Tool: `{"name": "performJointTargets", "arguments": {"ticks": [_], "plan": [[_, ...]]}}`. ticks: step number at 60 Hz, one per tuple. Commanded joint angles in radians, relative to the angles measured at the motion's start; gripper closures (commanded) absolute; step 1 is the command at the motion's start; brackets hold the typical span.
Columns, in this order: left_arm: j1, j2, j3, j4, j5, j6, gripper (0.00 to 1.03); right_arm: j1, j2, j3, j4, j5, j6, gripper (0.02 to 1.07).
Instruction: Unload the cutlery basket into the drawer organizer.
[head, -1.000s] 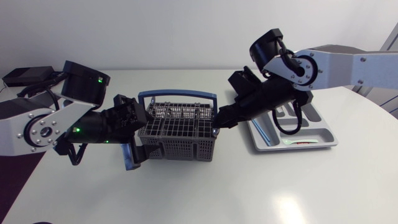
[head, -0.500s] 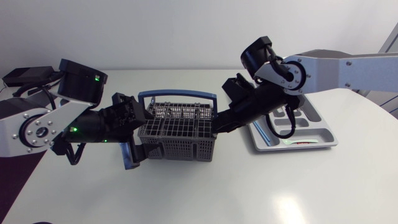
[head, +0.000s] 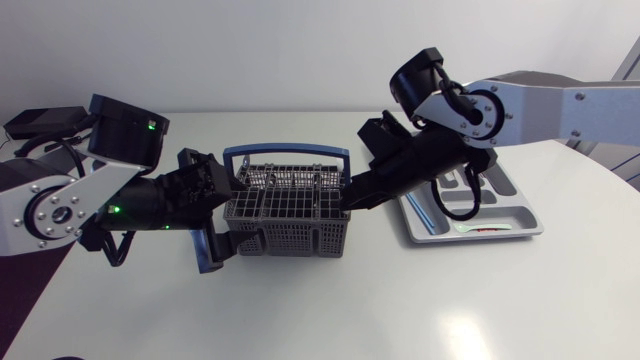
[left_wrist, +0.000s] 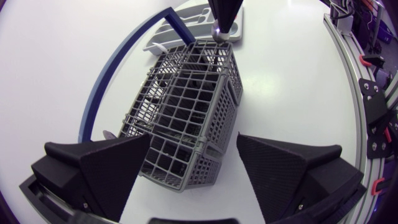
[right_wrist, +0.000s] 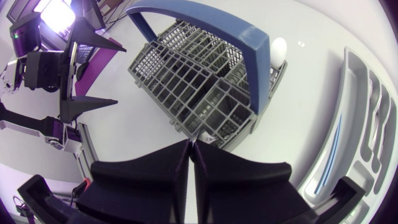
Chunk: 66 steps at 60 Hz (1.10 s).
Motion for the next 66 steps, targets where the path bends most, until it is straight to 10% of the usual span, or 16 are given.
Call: {"name": "performJointTargets", "arguments": {"ticks": [1,66], "plan": [[-0.002,-0.012,-0.025,0.005,-0.005,0.019,0.06,-0.008,-0.034,0.023,-0.008,0.001,0.032,1.01],[-0.036,0.011,-0.031,0.008,-0.026,0.014,0.06,-0.169,-0.169,0.006,-0.140,-0.332,0.066,1.01]]}}
